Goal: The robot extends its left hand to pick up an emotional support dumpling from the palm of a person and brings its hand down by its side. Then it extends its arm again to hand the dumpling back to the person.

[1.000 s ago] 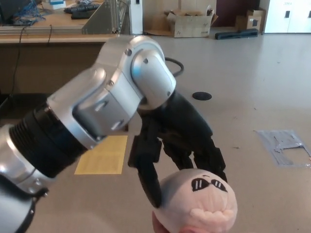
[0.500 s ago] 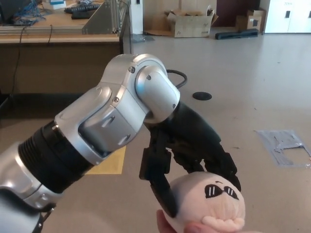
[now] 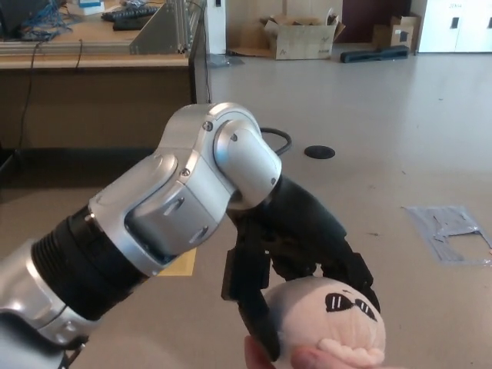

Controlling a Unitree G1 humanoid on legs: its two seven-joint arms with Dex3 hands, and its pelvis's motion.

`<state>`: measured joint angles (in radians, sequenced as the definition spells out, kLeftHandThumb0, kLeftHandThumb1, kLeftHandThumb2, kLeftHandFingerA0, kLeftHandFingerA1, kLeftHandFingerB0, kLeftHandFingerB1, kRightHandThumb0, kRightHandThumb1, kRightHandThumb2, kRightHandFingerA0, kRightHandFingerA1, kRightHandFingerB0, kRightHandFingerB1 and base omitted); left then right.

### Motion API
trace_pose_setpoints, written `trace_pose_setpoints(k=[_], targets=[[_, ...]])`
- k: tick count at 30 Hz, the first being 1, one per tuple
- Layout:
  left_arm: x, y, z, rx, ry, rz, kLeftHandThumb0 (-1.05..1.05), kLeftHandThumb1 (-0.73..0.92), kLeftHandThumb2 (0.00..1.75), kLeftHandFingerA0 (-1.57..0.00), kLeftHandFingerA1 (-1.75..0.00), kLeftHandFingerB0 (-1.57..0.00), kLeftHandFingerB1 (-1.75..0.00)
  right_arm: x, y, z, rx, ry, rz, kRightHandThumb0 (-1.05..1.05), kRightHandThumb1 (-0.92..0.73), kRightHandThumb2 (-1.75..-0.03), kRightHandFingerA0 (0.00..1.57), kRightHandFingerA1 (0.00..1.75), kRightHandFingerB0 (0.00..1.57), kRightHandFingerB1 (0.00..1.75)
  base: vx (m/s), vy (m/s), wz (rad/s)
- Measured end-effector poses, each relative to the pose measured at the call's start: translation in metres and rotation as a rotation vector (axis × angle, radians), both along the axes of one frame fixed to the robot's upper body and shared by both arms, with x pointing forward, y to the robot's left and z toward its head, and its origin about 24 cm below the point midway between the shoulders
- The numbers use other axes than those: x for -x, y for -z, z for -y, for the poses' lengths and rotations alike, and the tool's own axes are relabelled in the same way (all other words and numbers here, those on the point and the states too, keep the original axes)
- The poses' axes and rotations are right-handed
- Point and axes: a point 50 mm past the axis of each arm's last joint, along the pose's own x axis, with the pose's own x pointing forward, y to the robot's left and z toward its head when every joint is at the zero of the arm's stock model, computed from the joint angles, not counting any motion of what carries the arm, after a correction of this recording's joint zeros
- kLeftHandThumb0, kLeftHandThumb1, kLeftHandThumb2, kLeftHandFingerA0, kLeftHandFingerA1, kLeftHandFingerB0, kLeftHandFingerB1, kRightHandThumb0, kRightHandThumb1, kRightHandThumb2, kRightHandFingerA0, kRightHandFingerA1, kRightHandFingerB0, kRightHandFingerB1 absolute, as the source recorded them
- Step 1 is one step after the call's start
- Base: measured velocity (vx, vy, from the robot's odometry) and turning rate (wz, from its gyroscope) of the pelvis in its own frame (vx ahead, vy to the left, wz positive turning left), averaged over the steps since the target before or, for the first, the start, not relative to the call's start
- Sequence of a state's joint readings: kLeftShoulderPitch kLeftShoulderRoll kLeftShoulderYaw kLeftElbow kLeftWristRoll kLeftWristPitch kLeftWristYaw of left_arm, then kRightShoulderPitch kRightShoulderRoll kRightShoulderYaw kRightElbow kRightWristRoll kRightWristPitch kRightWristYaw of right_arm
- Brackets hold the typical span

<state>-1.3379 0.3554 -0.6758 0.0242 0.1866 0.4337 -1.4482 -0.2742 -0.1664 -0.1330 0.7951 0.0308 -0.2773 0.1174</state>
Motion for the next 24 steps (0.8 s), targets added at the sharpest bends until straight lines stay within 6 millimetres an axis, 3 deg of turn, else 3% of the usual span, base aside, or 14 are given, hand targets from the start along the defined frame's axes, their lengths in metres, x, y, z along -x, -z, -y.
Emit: trace_pose_setpoints(k=[1,3,4,5,7,10,11,12,15,16,19,22,23,24], targets=[[0.001,0.004,0.0,0.009,0.003,0.001,-0.4,0.54,0.57,-0.86,-0.57,-0.14,-0.27,-0.001,-0.001,0.0,-0.006,-0.003,0.004,-0.34,-0.59,-0.58,0.72,0.96,0.55,0.41,0.0,0.0,0.0],[0.001,0.009,-0.001,0.037,0.009,0.006,-0.4,0.54,0.57,-0.86,-0.57,-0.14,-0.27,-0.001,-0.001,0.0,-0.016,-0.009,0.006,-0.34,-0.59,-0.58,0.72,0.96,0.55,0.41,0.0,0.0,0.0],[0.001,0.011,-0.002,0.047,0.011,0.009,-0.17,0.85,0.67,-1.07,-0.6,-0.6,-0.39,-0.001,-0.001,0.0,-0.019,-0.011,0.006,-0.31,-0.65,-0.61,0.71,1.01,0.39,0.34,0.0,0.0,0.0],[0.001,0.014,-0.002,0.069,0.014,0.018,-0.14,0.83,0.71,-1.11,-0.68,-0.71,-0.46,-0.001,-0.001,0.0,-0.022,-0.015,0.006,-0.33,-0.65,-0.59,0.65,0.71,0.4,0.33,0.0,0.0,0.0],[0.001,0.019,-0.004,0.103,0.02,0.028,-0.12,0.74,0.75,-1.13,-0.72,-0.83,-0.53,-0.001,-0.001,-0.001,-0.017,-0.021,0.004,-0.36,-0.64,-0.59,0.65,0.61,0.39,0.34,0.0,0.0,0.0],[0.001,0.029,-0.005,0.154,0.034,0.045,-0.12,0.74,0.75,-1.13,-0.72,-0.83,-0.53,-0.002,-0.002,-0.001,-0.009,-0.027,0.003,-0.36,-0.64,-0.59,0.65,0.61,0.39,0.34,0.0,0.0,0.0],[0.001,0.03,-0.005,0.168,0.041,0.057,-0.1,0.6,1.14,-1.07,-1.05,-0.93,-0.96,-0.002,-0.002,-0.001,-0.008,-0.028,0.003,-0.36,-0.64,-0.61,0.82,1.38,0.37,0.35,0.0,0.0,0.0],[0.001,0.031,-0.005,0.173,0.043,0.061,-0.12,0.67,0.96,-0.97,-1.06,-0.87,-1.03,-0.002,-0.002,-0.001,-0.008,-0.028,0.003,-0.38,-0.65,-0.59,0.81,1.12,0.4,0.35,0.0,0.0,0.0],[0.004,0.034,-0.003,0.249,0.049,0.098,-0.13,0.69,0.91,-0.93,-1.1,-0.84,-1.05,-0.003,-0.001,-0.001,-0.018,-0.027,-0.005,-0.38,-0.65,-0.59,0.82,1.08,0.4,0.35,0.0,0.0,0.0],[0.004,0.035,-0.003,0.269,0.045,0.109,-0.13,0.69,0.9,-0.88,-1.18,-0.8,-1.08,-0.003,-0.001,0.0,-0.021,-0.029,-0.007,-0.38,-0.65,-0.6,0.82,0.88,0.41,0.36,0.0,0.0,0.0],[0.005,0.037,-0.004,0.321,0.03,0.13,-0.13,0.7,0.86,-0.84,-1.28,-0.76,-1.16,-0.004,0.0,0.0,-0.028,-0.03,-0.013,-0.35,-0.63,-0.6,0.82,0.89,0.41,0.36,0.0,0.0,0.0],[0.004,0.038,-0.006,0.369,0.009,0.146,-0.12,0.73,0.84,-0.88,-1.26,-0.78,-1.13,-0.005,0.0,0.0,-0.035,-0.034,-0.013,-0.33,-0.63,-0.59,0.83,1.13,0.42,0.35,0.0,0.0,0.0],[0.003,0.038,-0.007,0.379,0.004,0.149,-0.13,0.74,0.82,-0.86,-1.3,-0.78,-1.13,-0.006,-0.001,0.0,-0.036,-0.035,-0.012,-0.33,-0.63,-0.59,0.82,0.67,0.43,0.35,0.0,0.0,0.0],[0.003,0.04,-0.008,0.397,-0.004,0.154,-0.13,0.74,0.82,-0.86,-1.3,-0.78,-1.13,-0.006,-0.001,0.0,-0.036,-0.038,-0.009,-0.33,-0.63,-0.59,0.82,0.67,0.43,0.35,0.0,0.0,0.0]])
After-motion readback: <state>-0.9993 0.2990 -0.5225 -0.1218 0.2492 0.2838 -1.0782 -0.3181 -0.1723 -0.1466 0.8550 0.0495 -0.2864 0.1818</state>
